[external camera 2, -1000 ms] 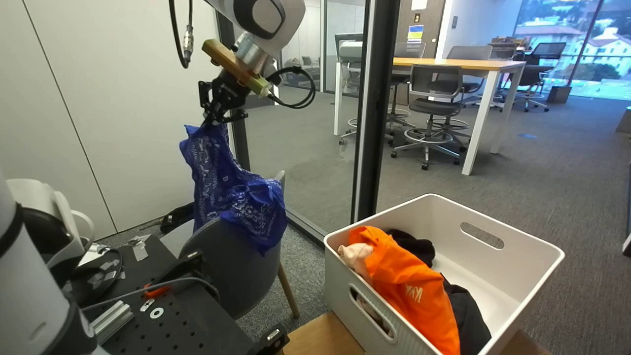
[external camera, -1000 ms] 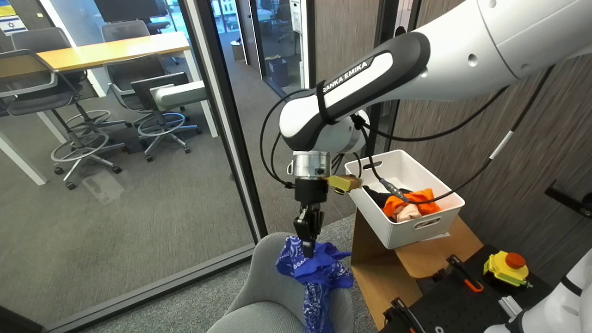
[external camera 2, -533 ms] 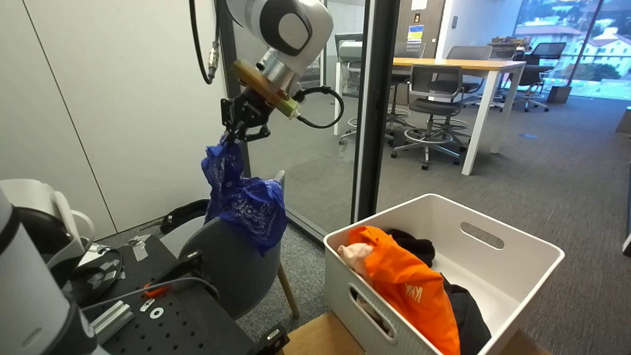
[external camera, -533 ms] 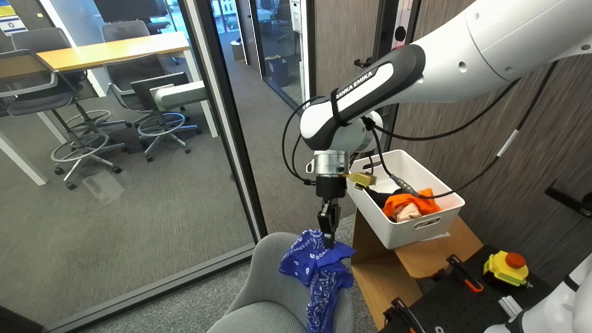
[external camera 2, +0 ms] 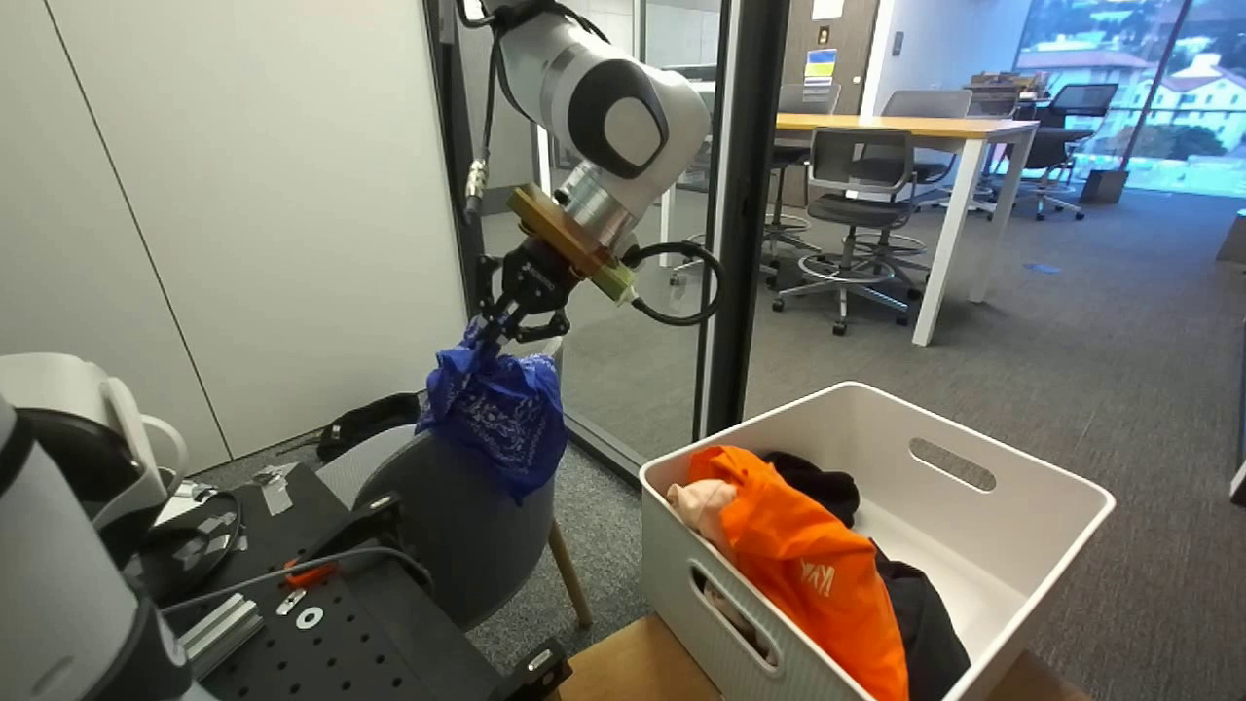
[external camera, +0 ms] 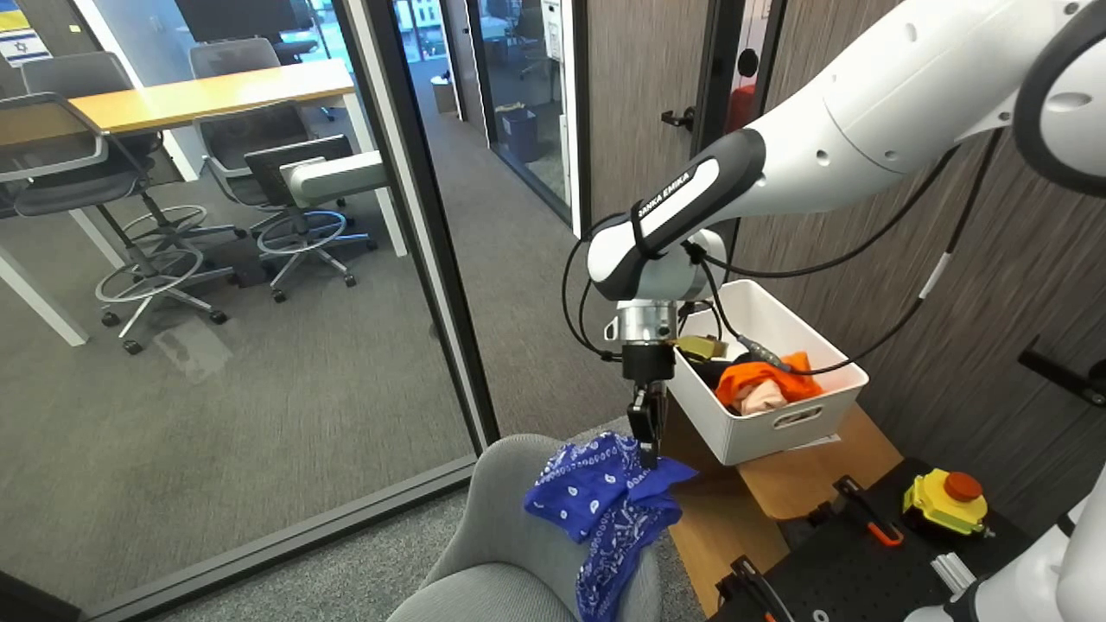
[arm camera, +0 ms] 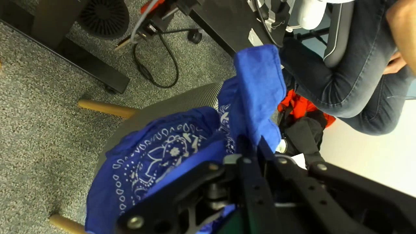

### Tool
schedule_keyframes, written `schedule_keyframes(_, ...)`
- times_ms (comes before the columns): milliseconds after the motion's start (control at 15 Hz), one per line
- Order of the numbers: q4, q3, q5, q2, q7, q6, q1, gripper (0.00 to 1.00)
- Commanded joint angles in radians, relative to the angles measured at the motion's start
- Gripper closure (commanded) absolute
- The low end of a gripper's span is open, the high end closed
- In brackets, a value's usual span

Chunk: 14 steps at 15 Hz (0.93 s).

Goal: Pick up the blue cloth from the box and put it on the chair's headrest

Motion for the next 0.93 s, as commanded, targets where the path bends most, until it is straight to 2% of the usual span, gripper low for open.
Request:
schedule_keyframes(0,0.044,-0.006,-0.033,0.079,-0.009,-0.015,-0.03,0.92)
schedule_keyframes(667,0.139,-0.007,-0.068,0.213,0.01,-0.031,-0.09,0.94)
schedule_keyframes(733,0.144,-0.009,-0.074,0.217,0.024,-0.031,-0.089,0.67)
schedule_keyframes(867,0.149,-0.012,-0.084,0.217,0.044,-0.028,-0.088,0.67)
